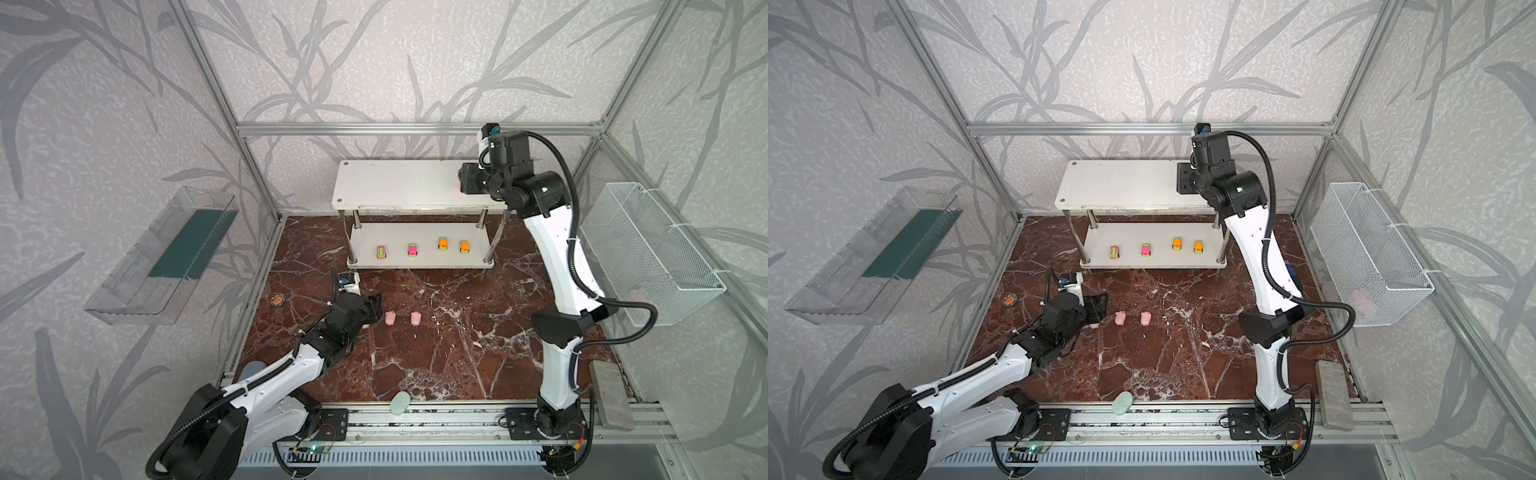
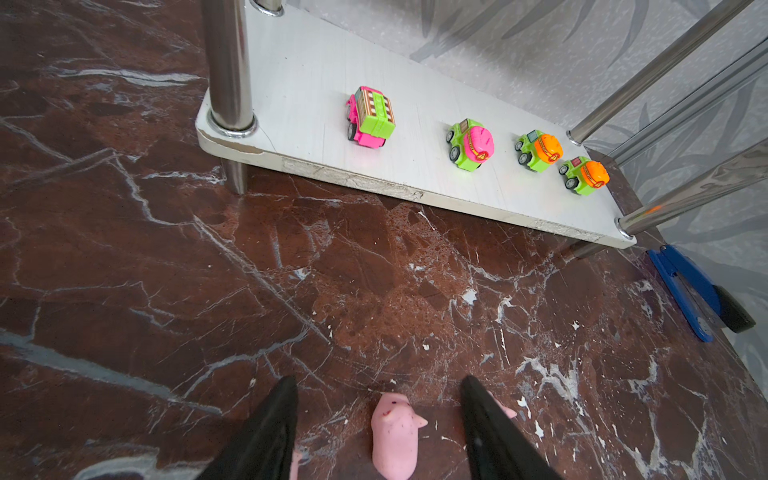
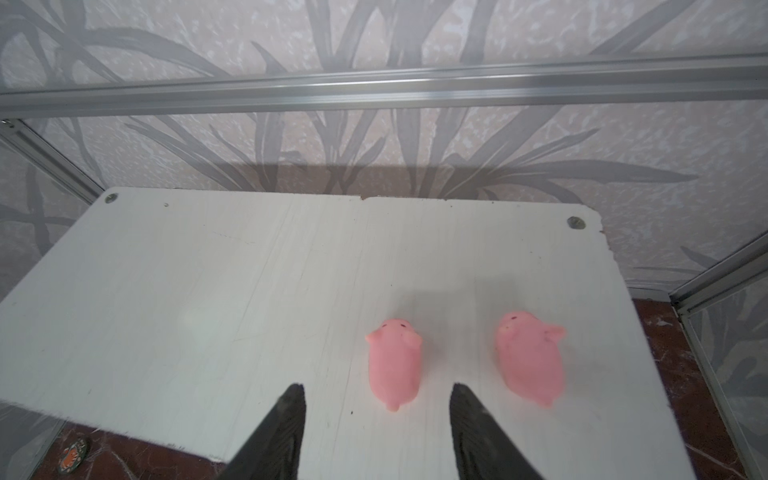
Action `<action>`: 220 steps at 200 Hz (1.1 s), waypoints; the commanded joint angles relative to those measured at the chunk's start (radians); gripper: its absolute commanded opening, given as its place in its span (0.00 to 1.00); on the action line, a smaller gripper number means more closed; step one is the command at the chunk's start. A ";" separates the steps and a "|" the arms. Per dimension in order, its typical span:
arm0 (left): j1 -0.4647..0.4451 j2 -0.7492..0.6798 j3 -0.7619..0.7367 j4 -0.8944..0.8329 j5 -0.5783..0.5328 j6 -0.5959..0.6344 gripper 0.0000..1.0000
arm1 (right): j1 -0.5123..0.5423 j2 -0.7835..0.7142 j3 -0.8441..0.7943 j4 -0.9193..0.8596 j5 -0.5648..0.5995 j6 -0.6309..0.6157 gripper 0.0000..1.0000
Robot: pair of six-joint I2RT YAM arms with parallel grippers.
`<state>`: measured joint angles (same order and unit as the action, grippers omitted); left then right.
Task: Place and organize the plastic toys onto the shelf
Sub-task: 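Open the right gripper to release the pig beside the first pig, then move the right gripper back down over the remaining pink pigs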
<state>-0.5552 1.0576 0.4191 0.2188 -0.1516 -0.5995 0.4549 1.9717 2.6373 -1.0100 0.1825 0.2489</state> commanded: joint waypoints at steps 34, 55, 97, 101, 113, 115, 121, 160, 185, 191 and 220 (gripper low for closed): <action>0.005 -0.051 -0.019 -0.040 -0.016 -0.008 0.61 | 0.064 -0.510 -0.603 0.356 -0.025 -0.056 0.58; 0.005 -0.070 -0.018 -0.063 -0.017 -0.008 0.61 | 0.150 -0.702 -0.893 0.444 0.051 -0.095 0.59; 0.003 -0.107 -0.018 -0.151 -0.008 -0.024 0.62 | 0.208 -1.056 -1.411 0.555 0.098 -0.011 0.58; 0.003 -0.109 -0.019 -0.164 -0.013 -0.027 0.62 | 0.208 -1.082 -1.449 0.555 0.096 0.000 0.58; 0.003 -0.118 -0.028 -0.195 -0.029 -0.034 0.62 | 0.208 -1.146 -1.554 0.556 0.076 0.033 0.58; 0.003 -0.119 -0.030 -0.199 -0.032 -0.035 0.62 | 0.208 -1.154 -1.565 0.554 0.074 0.038 0.58; 0.002 -0.119 -0.036 -0.211 -0.039 -0.036 0.62 | 0.208 -1.177 -1.607 0.546 0.066 0.060 0.58; 0.004 -0.092 -0.034 -0.278 -0.056 -0.043 0.65 | 0.210 -1.244 -1.796 0.560 -0.035 0.185 0.58; 0.004 -0.093 -0.039 -0.266 -0.059 -0.067 0.65 | 0.227 -1.209 -1.876 0.626 -0.086 0.273 0.58; 0.004 -0.096 -0.038 -0.265 -0.064 -0.071 0.65 | 0.245 -1.187 -1.894 0.647 -0.092 0.293 0.58; 0.004 -0.113 -0.019 -0.272 -0.094 -0.070 0.65 | 0.407 -1.031 -1.954 0.760 -0.008 0.367 0.58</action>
<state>-0.5552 0.9638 0.3878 -0.0311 -0.1989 -0.6495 0.7582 0.8314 0.7151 -0.3759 0.1440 0.5167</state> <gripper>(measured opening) 0.645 0.581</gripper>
